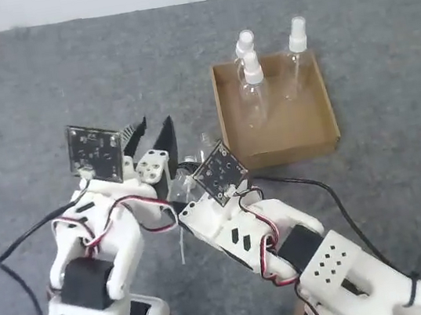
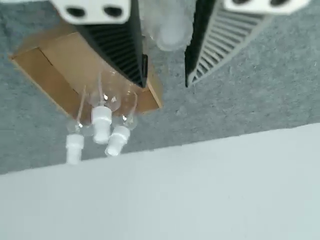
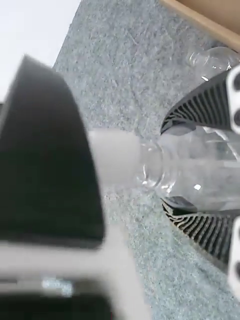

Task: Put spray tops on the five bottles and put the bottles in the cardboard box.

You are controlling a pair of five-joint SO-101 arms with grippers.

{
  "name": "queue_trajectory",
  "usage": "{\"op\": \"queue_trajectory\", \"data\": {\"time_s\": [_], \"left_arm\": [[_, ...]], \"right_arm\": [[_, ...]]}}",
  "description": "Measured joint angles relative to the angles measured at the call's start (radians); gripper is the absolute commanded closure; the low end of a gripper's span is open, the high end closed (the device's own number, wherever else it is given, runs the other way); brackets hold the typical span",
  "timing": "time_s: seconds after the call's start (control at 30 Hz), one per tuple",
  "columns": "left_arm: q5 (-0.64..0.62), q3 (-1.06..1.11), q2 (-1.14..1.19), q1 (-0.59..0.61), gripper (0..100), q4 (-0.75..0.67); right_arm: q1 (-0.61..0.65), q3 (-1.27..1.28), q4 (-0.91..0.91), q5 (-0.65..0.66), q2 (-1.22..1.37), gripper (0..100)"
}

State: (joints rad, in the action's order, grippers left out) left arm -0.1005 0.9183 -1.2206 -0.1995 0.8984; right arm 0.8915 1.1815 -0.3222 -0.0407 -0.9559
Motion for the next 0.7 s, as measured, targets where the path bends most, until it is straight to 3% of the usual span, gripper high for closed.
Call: {"op": "queue_trajectory", "data": {"time_s": [0.57,0.7], "left_arm": [[-0.002,-0.051,-0.006,-0.032,90,0.14],[0.028,-0.064,-0.009,-0.086,90,0.173]], "right_arm": [[-0.023,0.021,-0.037,0.0,-0.106,99.3],[-0.043,0.021,-0.037,0.0,-0.106,99.3]]}}
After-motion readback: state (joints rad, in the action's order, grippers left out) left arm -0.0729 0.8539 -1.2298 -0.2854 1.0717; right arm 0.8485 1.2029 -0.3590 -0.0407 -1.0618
